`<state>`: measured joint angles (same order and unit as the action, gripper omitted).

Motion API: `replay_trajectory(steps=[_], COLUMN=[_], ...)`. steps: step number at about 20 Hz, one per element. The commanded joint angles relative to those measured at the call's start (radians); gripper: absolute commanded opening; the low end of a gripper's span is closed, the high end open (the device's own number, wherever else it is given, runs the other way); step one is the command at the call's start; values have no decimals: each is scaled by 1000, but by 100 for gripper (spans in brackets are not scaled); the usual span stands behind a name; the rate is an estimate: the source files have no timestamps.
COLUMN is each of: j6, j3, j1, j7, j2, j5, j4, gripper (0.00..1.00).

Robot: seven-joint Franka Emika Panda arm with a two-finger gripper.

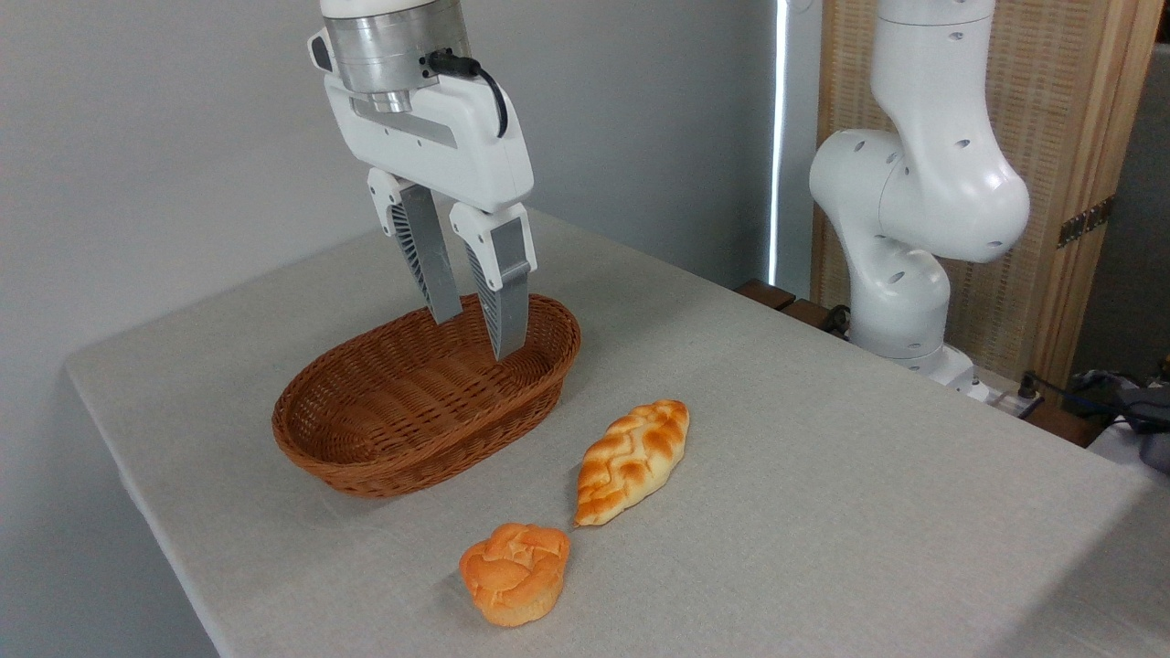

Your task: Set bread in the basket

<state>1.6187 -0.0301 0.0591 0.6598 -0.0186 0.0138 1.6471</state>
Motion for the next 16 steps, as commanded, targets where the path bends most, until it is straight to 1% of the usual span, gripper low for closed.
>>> replay_trajectory(steps=[1,10,16], j6=[-14,-13,-10], j3=[6,6,7], j1=[1,8,8], j7=[1,1,0], j2=[-7,-6,-17], j5=[1,3,6], j4=[2,6,46], gripper=[100,100,100])
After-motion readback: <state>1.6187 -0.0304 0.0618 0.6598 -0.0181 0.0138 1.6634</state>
